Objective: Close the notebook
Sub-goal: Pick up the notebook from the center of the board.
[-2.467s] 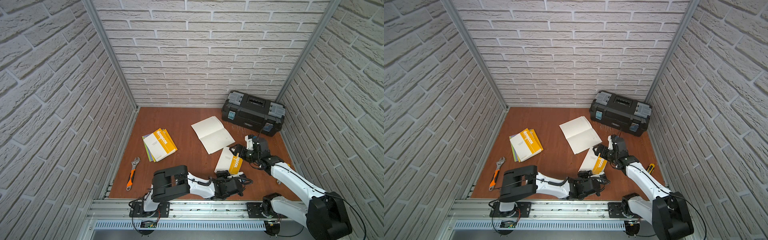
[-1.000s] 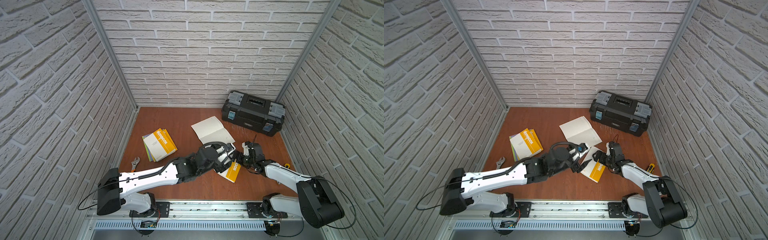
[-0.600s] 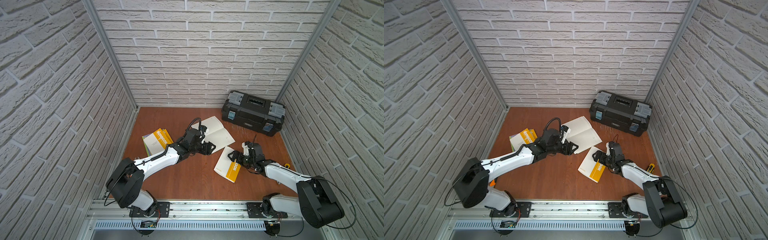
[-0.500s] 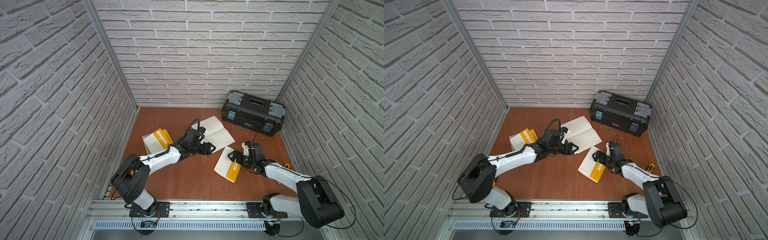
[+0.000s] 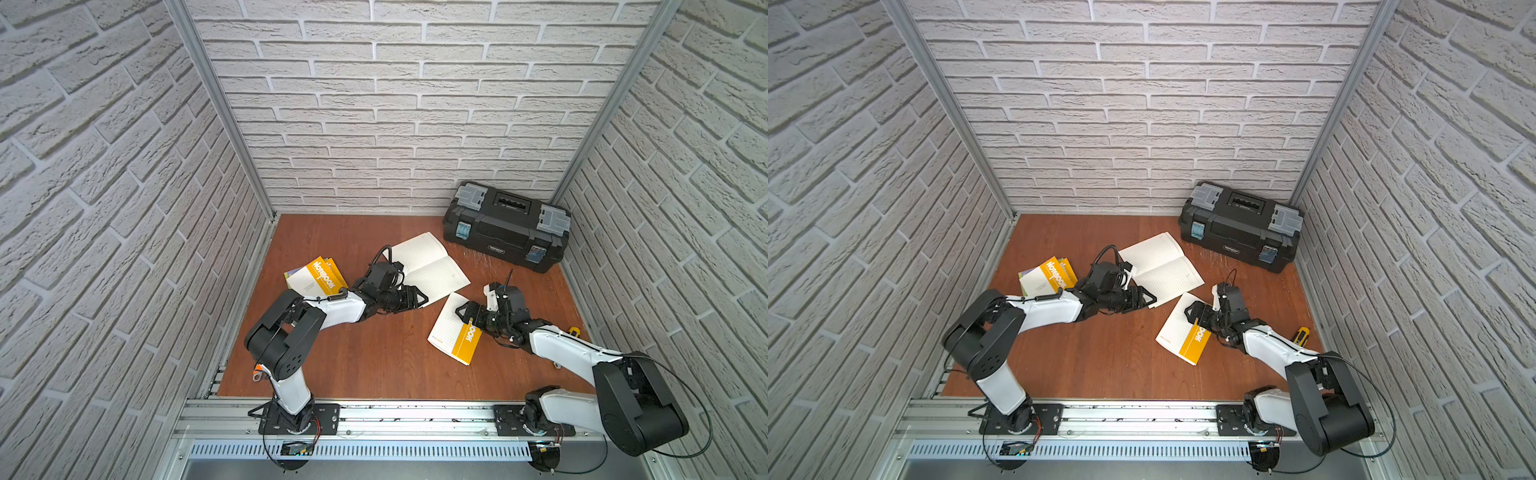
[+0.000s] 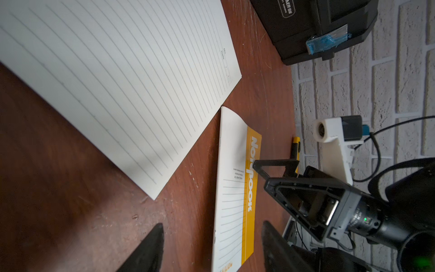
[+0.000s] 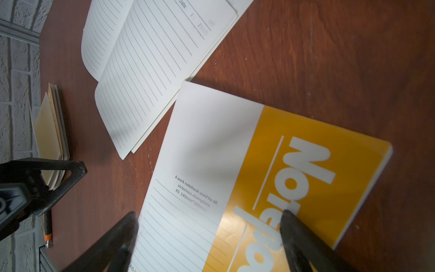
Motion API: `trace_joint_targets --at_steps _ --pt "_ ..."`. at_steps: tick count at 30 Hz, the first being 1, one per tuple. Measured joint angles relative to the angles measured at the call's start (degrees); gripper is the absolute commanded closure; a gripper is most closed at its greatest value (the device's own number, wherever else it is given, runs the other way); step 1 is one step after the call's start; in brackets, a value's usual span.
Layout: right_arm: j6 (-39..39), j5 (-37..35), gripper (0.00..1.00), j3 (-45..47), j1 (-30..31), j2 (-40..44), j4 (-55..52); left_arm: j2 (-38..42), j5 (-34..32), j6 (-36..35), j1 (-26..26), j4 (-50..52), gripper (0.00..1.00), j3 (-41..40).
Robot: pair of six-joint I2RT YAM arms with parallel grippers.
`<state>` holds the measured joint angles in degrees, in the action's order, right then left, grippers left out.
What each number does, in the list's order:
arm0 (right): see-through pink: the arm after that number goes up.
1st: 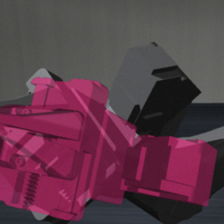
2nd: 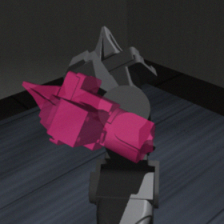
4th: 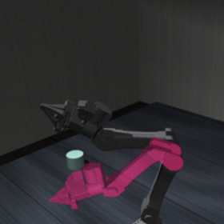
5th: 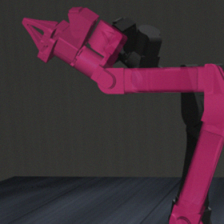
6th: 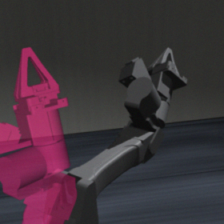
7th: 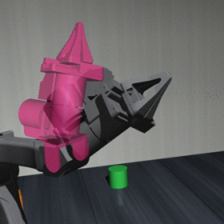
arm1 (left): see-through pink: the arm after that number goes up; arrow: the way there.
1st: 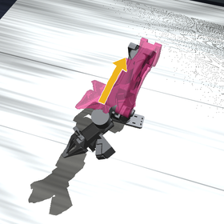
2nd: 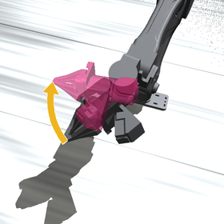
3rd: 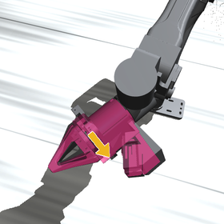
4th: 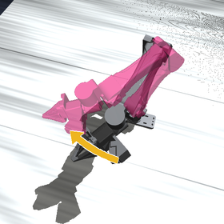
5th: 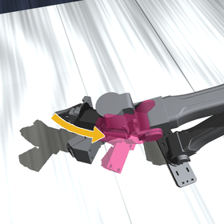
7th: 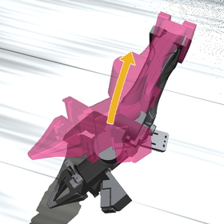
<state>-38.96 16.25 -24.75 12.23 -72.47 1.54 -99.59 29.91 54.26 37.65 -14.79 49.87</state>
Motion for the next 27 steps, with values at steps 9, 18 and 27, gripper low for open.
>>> trace_joint_targets --at_steps 9,18,27 --pt "0.13 0.42 0.06 0.02 0.00 -1.09 2.05 -4.33 1.29 3.34 1.84 -0.92 0.39 0.48" --pt "0.20 0.98 0.06 0.02 0.00 -2.16 4.07 -7.91 2.25 5.40 3.65 -4.04 0.39 0.87" --pt "0.20 0.94 0.06 0.35 0.00 -1.55 3.78 -9.16 2.69 6.05 4.39 -4.98 0.40 1.97"
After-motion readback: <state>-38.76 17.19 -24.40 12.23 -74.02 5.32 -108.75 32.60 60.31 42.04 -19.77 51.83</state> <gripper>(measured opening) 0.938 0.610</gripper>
